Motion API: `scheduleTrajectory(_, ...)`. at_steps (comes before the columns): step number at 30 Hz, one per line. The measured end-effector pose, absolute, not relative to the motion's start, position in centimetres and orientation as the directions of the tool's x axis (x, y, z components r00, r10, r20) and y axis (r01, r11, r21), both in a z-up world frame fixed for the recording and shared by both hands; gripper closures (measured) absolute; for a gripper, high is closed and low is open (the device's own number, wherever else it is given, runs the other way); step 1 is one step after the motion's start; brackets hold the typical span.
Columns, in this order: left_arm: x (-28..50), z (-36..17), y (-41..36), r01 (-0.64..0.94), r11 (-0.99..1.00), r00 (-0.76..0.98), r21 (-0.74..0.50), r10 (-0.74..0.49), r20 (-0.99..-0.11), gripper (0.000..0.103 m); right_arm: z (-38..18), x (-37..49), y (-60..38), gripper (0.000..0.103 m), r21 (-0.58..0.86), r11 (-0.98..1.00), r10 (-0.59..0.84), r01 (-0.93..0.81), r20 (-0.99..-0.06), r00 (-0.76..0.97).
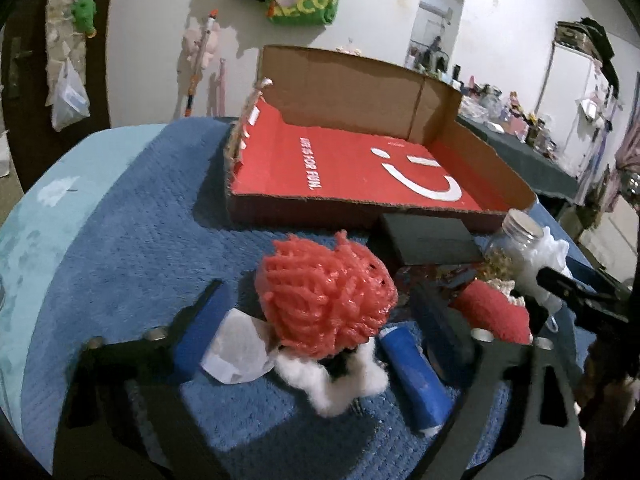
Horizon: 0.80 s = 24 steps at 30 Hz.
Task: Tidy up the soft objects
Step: 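Grasp the red mesh net with the left gripper while the right gripper grasps the white pouf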
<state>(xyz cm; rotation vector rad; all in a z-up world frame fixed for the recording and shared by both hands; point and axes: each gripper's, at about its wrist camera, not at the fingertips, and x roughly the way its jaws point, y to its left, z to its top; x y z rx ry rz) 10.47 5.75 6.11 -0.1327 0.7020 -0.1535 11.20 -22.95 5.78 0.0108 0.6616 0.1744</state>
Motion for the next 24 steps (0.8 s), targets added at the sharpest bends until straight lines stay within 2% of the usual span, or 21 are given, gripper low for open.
scheduleTrajectory(1, 10.7, 5.9, 5.6, 0.108, 0.978, 0.742, -0.178, -0.198, -0.64, 0.044, 5.7, 11.4, -23.1, 0.012, 0.077, 0.983, 0.18, -0.168, -0.615, 0.768)
scheduleTrajectory(3, 10.8, 5.4, 5.4, 0.121, 0.976, 0.726, -0.179, -0.21, -0.655, 0.045, 5.4, 11.8, -23.2, 0.03, 0.104, 0.975, 0.218, -0.197, -0.628, 0.747)
scheduleTrajectory(6, 10.1, 5.6, 5.2, 0.131, 0.977, 0.746, -0.169, -0.21, -0.632, 0.052, 5.3, 11.4, -23.0, 0.045, 0.104, 0.968, 0.242, -0.227, -0.62, 0.747)
scheduleTrajectory(8, 9.6, 5.8, 5.1, 0.133, 0.978, 0.756, -0.162, -0.206, -0.621, 0.054, 5.6, 10.8, -22.8, 0.051, 0.078, 0.969, 0.233, -0.234, -0.606, 0.761)
scheduleTrajectory(15, 7.8, 6.8, 4.5, 0.159, 0.974, 0.771, -0.161, -0.225, -0.596, 0.057, 6.7, 8.7, -22.6, 0.063, 0.048, 0.972, 0.217, -0.229, -0.552, 0.805)
scheduleTrajectory(24, 6.3, 8.6, 3.9, 0.197, 0.967, 0.787, -0.16, -0.253, -0.563, 0.057, 9.0, 6.4, -21.8, 0.066, 0.039, 0.965, 0.245, -0.258, -0.482, 0.842)
